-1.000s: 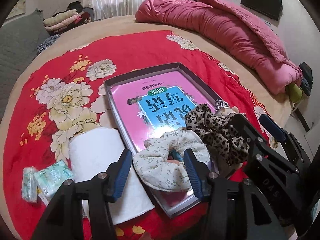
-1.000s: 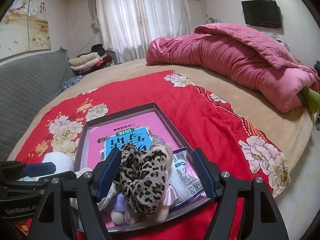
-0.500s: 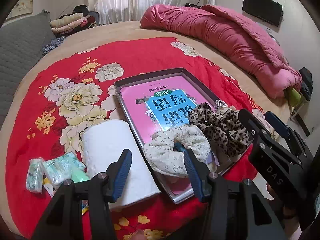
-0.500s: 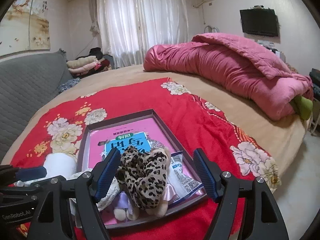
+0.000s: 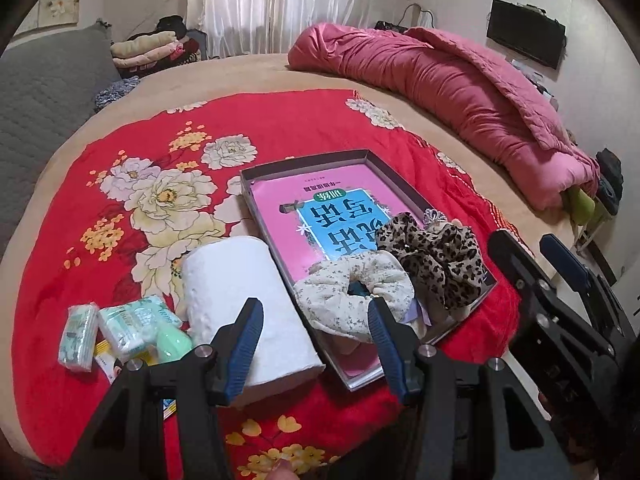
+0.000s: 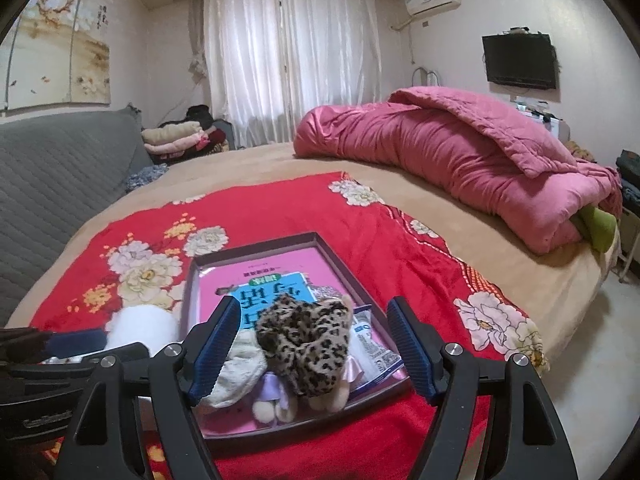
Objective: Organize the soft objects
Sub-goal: 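Withdraw both grippers from the tray back toward the remaining items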
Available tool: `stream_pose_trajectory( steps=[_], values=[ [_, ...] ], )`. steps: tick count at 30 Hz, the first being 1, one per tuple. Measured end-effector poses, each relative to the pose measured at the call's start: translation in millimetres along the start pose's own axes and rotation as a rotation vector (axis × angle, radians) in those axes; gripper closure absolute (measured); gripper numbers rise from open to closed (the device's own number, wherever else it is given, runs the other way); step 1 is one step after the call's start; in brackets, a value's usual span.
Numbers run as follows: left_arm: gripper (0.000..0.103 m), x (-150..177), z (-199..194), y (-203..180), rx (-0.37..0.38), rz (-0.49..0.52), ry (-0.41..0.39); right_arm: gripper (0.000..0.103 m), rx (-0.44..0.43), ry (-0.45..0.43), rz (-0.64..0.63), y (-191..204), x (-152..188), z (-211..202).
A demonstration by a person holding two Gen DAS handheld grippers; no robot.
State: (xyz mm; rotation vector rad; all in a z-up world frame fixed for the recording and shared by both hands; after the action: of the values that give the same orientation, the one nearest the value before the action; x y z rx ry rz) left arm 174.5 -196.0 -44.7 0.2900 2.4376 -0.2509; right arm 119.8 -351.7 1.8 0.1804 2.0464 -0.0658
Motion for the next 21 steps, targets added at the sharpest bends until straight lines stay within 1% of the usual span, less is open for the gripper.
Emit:
stream_pose_trajectory(
  steps=[4, 11, 15, 21],
  values=[
    [0.049, 2.2, -7.1, 4.9, -0.008, 0.002, -0.01, 0.026, -0.009, 0.001, -0.013, 9.8, 1.0, -8.3],
    [0.049, 7.9, -21.6, 14.1, -0.009, 0.002, -0.028, 0.026, 0.007, 0.012, -0.028, 17.7, 3.7, -15.7],
    [0.049, 11.4, -27.6, 21.4, -0.004, -0.014, -0.032, 0.026, 0.005, 0.017, -0.044, 24.1, 5.2, -19.5],
    [0.049, 17.9, -36.4, 33.2, -0.001, -0.04, -0.037, 0.026, -0.006, 0.002, -0.08, 37.5, 4.4, -30.3]
  ],
)
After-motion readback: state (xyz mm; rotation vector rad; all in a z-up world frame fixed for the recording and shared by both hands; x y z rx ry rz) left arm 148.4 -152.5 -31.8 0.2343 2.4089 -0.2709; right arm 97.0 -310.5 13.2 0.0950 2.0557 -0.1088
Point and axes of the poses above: each gripper's, at about its wrist camera, not at the fingertips, and z roughly the way its jaws point, y to its left, x to its underside, the point moved 10 cm from there along z, roughly the way its jaws point
